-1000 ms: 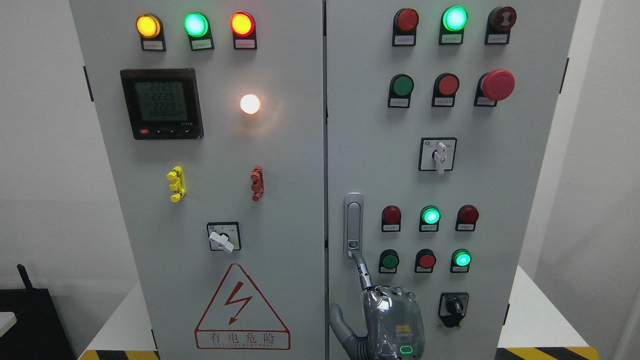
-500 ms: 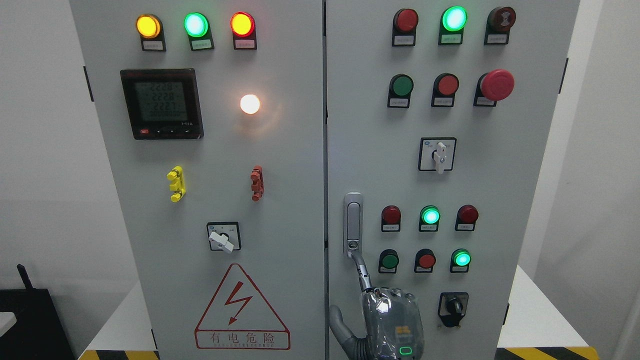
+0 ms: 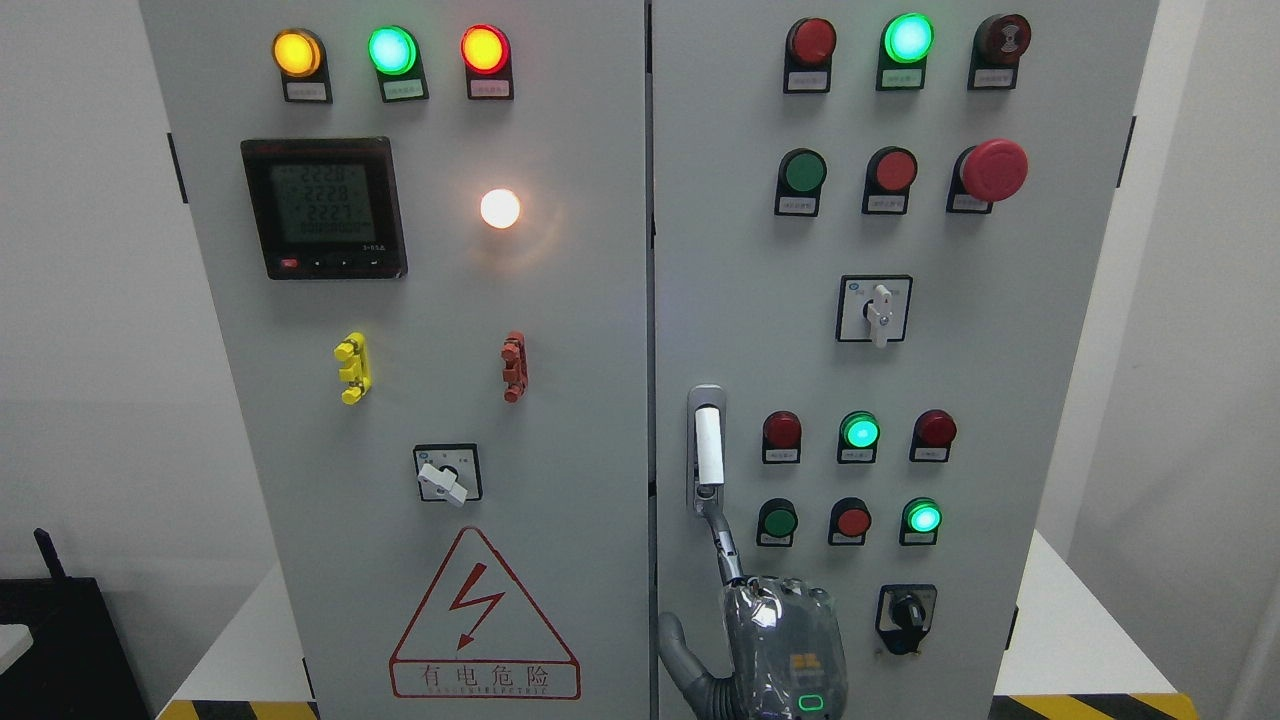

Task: Release door handle

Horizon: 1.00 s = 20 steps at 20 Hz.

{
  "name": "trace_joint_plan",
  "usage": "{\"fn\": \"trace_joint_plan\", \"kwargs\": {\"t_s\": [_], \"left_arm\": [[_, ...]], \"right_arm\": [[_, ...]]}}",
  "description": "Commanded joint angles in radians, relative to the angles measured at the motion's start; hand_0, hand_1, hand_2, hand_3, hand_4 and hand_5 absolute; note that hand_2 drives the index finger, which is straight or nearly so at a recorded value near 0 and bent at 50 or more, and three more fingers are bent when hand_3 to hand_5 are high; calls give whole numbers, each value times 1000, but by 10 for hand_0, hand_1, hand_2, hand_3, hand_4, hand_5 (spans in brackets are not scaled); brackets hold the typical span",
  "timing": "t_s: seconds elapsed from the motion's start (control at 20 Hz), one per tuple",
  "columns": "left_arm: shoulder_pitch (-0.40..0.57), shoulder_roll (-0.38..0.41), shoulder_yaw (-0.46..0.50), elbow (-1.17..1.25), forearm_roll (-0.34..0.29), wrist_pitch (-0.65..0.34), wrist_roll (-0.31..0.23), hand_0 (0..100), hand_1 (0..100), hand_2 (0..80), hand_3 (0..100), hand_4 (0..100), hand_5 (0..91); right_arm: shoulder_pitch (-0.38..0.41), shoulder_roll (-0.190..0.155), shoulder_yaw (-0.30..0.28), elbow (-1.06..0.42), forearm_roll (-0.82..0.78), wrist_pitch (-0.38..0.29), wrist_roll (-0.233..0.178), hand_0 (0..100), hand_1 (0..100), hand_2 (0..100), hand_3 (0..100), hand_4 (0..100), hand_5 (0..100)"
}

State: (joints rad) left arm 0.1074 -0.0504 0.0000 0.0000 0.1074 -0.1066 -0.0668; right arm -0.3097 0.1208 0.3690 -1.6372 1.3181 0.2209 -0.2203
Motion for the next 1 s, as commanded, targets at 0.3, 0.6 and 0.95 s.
{"fn": "trace_joint_plan", "kwargs": {"t_s": [0.3,0.6,0.95], "left_arm": [[0,0,-14,20,0,1,-1,120,389,0,0,0,0],[0,0,-14,20,0,1,-1,120,389,0,0,0,0],[0,0,-14,20,0,1,-1,120,389,0,0,0,0]], "right_arm": [[-6,-1,4,-6,0,-6,-13,387,365,0,1000,1000,997],[0,-1,4,-16,0,-6,-16,386,364,0,1000,1000,998],[3,-1,7,-24,0,-11,-31,386,364,0,1000,1000,999]]}}
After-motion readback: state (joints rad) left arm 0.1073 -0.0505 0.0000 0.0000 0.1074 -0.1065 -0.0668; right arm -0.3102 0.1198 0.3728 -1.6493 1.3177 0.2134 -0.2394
